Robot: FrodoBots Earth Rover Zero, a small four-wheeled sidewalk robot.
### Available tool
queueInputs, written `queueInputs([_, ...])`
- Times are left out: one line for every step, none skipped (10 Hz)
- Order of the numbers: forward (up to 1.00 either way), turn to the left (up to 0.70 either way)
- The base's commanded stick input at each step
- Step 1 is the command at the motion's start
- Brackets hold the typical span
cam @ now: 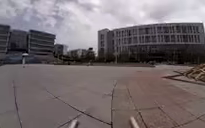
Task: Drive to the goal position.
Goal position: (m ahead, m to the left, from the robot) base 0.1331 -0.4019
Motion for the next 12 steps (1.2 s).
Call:
queueInputs([0.70,-0.35])
queueInputs([0.70,-0.35])
queueInputs([0.70,-0.35])
queueInputs([0.70,-0.35])
queueInputs([0.70,-0.35])
queueInputs([0.70,-0.33])
queueInputs([0.70,-0.29])
queueInputs([0.70,-0.25])
queueInputs([0.70,-0.21])
queueInputs([0.70,-0.18])
queueInputs([0.70,-0.14])
queueInputs([0.70,-0.10])
